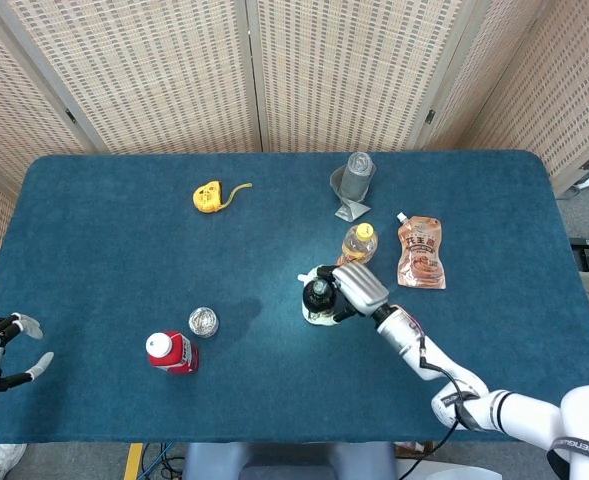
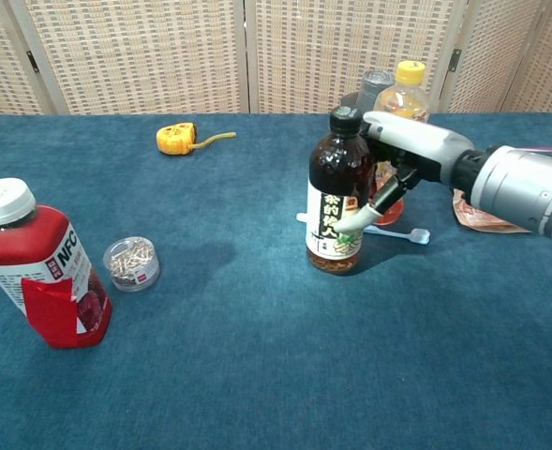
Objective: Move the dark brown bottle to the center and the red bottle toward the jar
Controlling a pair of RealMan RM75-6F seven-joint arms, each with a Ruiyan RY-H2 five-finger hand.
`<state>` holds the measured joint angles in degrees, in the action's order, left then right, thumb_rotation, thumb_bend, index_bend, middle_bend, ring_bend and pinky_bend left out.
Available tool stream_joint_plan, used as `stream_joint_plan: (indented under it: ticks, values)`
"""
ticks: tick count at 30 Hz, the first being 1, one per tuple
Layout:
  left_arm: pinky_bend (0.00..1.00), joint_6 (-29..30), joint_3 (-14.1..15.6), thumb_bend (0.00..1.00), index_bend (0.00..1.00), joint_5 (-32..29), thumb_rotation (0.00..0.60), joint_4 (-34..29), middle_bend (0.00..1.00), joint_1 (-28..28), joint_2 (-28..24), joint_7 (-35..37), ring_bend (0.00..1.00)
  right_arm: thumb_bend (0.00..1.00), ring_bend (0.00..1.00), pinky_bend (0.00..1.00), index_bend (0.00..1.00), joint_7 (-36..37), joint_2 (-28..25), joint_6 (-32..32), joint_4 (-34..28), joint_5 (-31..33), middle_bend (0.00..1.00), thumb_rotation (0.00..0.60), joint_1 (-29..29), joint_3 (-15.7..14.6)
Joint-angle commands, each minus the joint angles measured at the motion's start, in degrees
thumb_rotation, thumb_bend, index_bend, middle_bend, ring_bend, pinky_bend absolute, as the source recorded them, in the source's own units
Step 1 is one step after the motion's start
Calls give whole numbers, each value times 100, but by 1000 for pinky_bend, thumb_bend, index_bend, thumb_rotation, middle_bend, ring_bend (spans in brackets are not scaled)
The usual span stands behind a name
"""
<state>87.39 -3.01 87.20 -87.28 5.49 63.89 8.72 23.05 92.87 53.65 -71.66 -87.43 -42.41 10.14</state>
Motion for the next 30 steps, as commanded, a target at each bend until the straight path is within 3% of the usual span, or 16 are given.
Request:
stream_joint_plan:
  ticks: [1, 30]
  values:
    - [593, -8, -6, 201, 513, -10, 600, 8, 425, 2, 2, 8, 391, 7, 538, 583, 537, 28, 107, -51, 97, 54, 595, 600, -116, 61]
    - [593, -47, -4, 201, 512, -40, 600, 74, 425, -22, -38, 230, 391, 8, 538, 583, 542, 782, 1139, -367, 1645, 161, 595, 600, -1052, 137]
